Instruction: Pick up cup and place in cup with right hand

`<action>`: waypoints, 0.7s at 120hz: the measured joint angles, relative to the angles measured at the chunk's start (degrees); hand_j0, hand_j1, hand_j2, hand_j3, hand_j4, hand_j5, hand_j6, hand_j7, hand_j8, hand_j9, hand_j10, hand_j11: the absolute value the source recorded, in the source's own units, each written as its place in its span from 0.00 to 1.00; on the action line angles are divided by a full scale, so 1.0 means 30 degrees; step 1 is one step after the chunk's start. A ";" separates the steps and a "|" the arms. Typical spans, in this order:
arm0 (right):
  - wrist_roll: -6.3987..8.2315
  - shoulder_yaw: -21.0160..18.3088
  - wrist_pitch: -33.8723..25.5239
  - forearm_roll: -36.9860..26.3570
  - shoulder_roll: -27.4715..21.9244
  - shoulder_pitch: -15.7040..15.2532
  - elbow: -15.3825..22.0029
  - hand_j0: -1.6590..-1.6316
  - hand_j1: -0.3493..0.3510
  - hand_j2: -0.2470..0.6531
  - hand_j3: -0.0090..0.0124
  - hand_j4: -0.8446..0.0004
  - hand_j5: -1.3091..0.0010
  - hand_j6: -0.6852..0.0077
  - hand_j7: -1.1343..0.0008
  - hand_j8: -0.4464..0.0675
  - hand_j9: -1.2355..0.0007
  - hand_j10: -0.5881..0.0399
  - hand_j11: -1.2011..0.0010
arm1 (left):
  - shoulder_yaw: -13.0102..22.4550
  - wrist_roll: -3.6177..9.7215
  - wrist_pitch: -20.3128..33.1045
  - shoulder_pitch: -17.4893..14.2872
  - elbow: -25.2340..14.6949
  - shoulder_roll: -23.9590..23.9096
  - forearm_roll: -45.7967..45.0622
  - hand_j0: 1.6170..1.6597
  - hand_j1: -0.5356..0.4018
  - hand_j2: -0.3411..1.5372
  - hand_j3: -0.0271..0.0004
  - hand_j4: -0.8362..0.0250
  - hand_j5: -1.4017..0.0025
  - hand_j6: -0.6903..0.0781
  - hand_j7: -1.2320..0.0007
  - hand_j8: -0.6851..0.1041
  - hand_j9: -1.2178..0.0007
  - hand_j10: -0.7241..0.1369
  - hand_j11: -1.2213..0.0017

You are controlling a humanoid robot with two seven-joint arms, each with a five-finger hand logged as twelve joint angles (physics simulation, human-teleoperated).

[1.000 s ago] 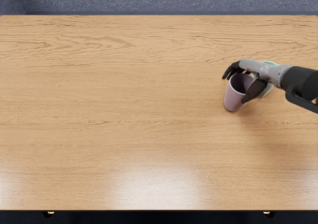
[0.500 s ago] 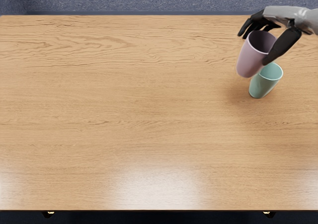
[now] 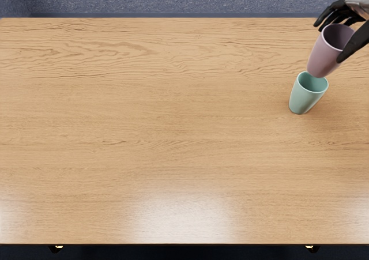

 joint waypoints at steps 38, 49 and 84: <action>0.0055 -0.0984 -0.1117 0.0013 0.1019 -0.0010 -0.0900 0.10 0.67 0.42 0.40 0.44 0.49 0.43 0.43 0.37 0.46 0.47 0.46 | -0.0001 -0.0001 0.0000 0.0000 -0.0002 0.0000 0.0000 0.96 0.94 0.18 0.99 0.97 1.00 0.90 1.00 0.87 1.00 0.84 1.00; 0.0057 -0.1230 -0.1258 0.0024 0.1116 -0.0029 -0.0908 0.12 0.67 0.41 0.39 0.44 0.49 0.44 0.43 0.38 0.46 0.47 0.46 | -0.0001 -0.0001 0.0000 0.0000 -0.0004 0.0000 -0.0001 0.96 0.94 0.18 0.98 0.97 1.00 0.90 1.00 0.87 1.00 0.84 1.00; 0.0062 -0.1369 -0.1190 0.0026 0.0852 -0.0070 -0.0774 0.13 0.67 0.42 0.41 0.43 0.49 0.44 0.43 0.38 0.46 0.47 0.46 | -0.0001 -0.0001 0.0000 0.0000 -0.0001 0.0000 0.0000 0.96 0.94 0.18 0.98 0.97 1.00 0.90 1.00 0.87 1.00 0.84 1.00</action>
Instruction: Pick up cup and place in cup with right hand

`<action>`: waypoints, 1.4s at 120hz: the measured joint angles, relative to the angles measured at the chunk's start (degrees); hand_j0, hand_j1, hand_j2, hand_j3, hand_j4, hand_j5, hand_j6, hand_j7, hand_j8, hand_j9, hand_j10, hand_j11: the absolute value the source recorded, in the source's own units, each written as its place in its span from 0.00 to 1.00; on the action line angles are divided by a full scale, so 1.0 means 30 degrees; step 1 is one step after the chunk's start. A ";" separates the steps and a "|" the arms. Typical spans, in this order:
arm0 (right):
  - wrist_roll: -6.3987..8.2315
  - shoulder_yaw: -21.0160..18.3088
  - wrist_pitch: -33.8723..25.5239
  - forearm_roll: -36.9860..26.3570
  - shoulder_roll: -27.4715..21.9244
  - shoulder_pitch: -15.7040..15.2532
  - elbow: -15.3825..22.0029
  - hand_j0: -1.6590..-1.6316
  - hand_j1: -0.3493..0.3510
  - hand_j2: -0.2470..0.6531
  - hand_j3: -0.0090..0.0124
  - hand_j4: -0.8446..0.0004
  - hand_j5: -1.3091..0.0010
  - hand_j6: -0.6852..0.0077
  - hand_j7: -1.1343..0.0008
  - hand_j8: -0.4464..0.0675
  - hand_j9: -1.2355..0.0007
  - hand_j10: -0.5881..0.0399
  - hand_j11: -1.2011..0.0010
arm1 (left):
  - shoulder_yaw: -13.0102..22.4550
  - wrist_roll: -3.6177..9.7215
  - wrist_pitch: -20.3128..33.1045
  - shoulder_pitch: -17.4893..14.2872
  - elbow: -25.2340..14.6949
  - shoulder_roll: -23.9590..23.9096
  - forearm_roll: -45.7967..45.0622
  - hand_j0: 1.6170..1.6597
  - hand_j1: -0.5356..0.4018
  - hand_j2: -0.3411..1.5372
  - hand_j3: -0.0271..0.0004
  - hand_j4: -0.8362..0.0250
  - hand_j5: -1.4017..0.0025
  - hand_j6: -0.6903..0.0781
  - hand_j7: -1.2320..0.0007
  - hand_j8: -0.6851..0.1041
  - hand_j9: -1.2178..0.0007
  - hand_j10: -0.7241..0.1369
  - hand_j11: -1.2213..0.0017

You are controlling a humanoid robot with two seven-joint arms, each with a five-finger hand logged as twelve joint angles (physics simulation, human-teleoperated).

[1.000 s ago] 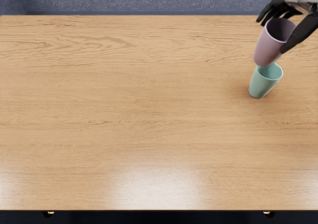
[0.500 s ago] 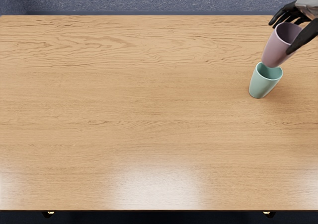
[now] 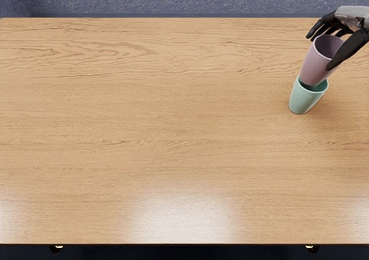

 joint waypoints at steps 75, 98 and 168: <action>0.0006 0.0019 -0.0238 -0.0022 -0.0106 -0.0055 0.0001 0.05 0.47 0.27 0.42 0.65 0.70 0.58 0.66 0.39 0.69 0.52 0.68 | 0.0000 0.0003 0.0000 0.0000 0.0001 0.0000 0.0000 0.96 0.94 0.18 0.98 0.97 1.00 0.90 1.00 0.87 1.00 0.84 1.00; 0.0006 0.0000 -0.0258 -0.0012 -0.0040 -0.0115 0.0061 0.04 0.40 0.25 0.42 0.71 0.75 0.64 0.72 0.42 0.74 0.56 0.73 | 0.0000 0.0001 0.0000 0.0000 -0.0006 0.0000 0.0000 0.96 0.94 0.18 0.98 0.97 1.00 0.90 1.00 0.87 1.00 0.84 1.00; -0.0112 0.0155 0.0092 0.2420 0.1156 -0.0115 0.1730 0.04 0.11 0.26 0.42 0.92 0.93 0.88 0.92 0.73 0.93 0.83 0.93 | 0.0000 0.0001 0.0000 0.0000 -0.0002 0.0000 -0.0001 0.96 0.94 0.18 0.98 0.97 1.00 0.90 1.00 0.87 1.00 0.84 1.00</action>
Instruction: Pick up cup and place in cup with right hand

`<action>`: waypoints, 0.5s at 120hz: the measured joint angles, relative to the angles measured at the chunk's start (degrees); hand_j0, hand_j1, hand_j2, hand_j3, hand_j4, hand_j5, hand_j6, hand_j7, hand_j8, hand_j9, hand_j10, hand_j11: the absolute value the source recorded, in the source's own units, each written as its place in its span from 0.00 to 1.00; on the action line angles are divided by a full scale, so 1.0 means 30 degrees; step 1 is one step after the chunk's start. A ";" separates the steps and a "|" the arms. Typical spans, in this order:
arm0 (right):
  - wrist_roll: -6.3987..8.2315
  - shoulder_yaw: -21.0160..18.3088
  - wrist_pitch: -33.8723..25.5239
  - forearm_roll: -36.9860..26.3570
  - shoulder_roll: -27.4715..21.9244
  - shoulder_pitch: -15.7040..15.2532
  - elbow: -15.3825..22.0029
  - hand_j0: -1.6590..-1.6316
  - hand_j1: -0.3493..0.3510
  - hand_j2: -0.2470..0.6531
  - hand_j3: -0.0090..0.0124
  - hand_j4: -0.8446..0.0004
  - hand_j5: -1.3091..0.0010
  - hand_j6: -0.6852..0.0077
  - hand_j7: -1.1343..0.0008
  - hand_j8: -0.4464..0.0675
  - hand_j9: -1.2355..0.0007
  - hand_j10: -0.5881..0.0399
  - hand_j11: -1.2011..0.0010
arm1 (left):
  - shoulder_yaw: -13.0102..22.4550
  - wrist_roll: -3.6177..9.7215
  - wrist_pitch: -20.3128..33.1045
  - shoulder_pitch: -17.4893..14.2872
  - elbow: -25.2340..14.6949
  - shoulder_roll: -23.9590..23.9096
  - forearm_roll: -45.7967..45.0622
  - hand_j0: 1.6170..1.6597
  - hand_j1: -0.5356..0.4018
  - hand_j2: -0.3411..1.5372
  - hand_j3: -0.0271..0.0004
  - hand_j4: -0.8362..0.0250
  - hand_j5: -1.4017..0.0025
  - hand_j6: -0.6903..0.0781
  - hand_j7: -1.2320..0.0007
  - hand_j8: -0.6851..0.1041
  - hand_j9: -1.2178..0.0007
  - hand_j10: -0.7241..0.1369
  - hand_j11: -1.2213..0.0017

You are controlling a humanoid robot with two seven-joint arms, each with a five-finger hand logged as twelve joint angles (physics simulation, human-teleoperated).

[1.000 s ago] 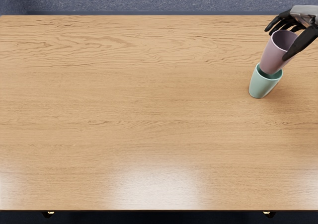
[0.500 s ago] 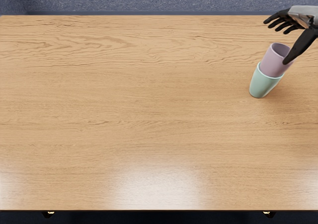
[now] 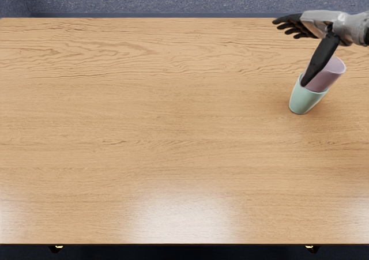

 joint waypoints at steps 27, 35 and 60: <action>-0.0868 0.0001 0.1531 0.2971 0.1423 0.0587 0.0645 0.04 0.06 0.27 0.42 0.95 0.96 0.93 0.96 0.79 0.96 0.87 0.96 | 0.0015 0.0005 0.0003 0.0165 -0.0011 0.0000 -0.0014 0.96 0.94 0.18 0.98 0.97 1.00 0.90 1.00 0.87 1.00 0.84 1.00; -0.0998 0.0000 0.1792 0.3473 0.1768 0.0756 0.0696 0.04 0.05 0.27 0.42 0.96 0.97 0.94 0.96 0.80 0.96 0.88 0.96 | 0.0036 0.0015 0.0039 0.0429 -0.0007 0.0000 -0.0032 0.96 0.94 0.18 0.98 0.97 1.00 0.90 1.00 0.87 1.00 0.84 1.00; -0.1122 0.0012 0.2043 0.4474 0.2081 0.1150 0.0863 0.04 0.04 0.27 0.42 0.97 0.97 0.95 0.97 0.81 0.97 0.89 0.97 | 0.0031 0.0027 0.0138 0.0986 -0.0013 0.0000 -0.0143 0.96 0.94 0.18 0.98 0.97 1.00 0.90 1.00 0.87 1.00 0.84 1.00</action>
